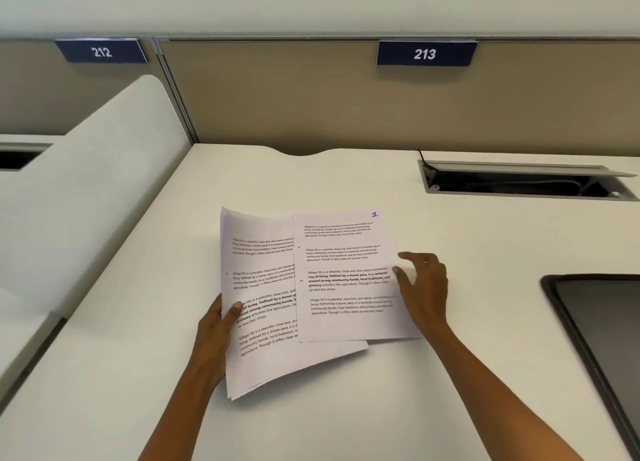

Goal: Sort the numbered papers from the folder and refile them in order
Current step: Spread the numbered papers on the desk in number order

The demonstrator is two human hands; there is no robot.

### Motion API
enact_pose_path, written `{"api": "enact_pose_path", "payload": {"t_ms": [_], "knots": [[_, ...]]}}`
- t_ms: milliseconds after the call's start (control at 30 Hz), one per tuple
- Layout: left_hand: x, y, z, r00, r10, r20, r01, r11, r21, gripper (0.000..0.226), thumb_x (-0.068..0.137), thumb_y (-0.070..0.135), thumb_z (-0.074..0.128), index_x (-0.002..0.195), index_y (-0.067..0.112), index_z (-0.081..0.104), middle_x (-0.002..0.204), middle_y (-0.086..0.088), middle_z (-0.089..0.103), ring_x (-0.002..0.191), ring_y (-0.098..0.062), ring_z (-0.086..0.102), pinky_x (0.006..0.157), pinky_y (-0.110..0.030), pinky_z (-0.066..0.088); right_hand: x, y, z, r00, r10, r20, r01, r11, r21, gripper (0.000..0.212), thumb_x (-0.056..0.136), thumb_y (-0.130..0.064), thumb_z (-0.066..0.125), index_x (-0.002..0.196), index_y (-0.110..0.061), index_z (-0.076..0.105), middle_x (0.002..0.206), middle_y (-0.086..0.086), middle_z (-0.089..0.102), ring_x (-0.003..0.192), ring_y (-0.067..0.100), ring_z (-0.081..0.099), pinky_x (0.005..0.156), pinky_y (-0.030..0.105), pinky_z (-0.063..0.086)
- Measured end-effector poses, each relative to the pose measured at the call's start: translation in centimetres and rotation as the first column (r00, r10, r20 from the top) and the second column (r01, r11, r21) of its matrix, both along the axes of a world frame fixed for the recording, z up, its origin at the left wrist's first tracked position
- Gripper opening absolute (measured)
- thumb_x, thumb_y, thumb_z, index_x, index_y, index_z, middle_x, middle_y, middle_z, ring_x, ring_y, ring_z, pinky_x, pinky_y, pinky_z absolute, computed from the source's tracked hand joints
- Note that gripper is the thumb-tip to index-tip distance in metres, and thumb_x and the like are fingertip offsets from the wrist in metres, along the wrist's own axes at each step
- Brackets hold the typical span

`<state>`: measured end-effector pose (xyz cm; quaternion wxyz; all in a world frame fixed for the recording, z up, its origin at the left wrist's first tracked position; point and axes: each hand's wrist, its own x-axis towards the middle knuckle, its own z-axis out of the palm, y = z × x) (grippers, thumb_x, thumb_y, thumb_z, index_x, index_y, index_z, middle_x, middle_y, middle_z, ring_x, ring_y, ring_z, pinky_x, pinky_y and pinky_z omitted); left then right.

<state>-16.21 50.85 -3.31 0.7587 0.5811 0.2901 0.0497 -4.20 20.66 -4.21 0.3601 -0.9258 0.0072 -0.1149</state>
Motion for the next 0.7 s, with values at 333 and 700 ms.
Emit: {"api": "enact_pose_path", "payload": {"t_ms": [333,700], "knots": [[0.1,2.8,-0.2,0.991,0.130,0.023,-0.126,0.984,-0.127,0.034,0.094,0.014,0.053,0.129,0.017,0.054,0.118,-0.007,0.066,0.101,-0.030,0.064,0.066,-0.033,0.059,1.6,1.7,-2.9,0.944,0.189,-0.271,-0.311,0.788,-0.532,0.080,0.092,-0.068,0.006,0.122,-0.022,0.065,0.129,0.012,0.060,0.116,0.041,0.055,0.094,0.057,0.039],[2.0,3.4,-0.7,0.999,0.026,0.045,-0.019,0.990,-0.138,0.032,0.092,0.014,0.053,0.124,0.019,0.055,0.109,-0.001,0.070,0.099,-0.020,0.068,0.082,-0.035,0.053,7.0,11.2,-0.7,0.884,0.385,-0.266,-0.468,0.737,-0.489,0.087,0.069,-0.070,0.003,0.137,-0.027,0.038,0.158,-0.003,0.018,0.144,0.022,0.016,0.100,0.045,0.022]]}}
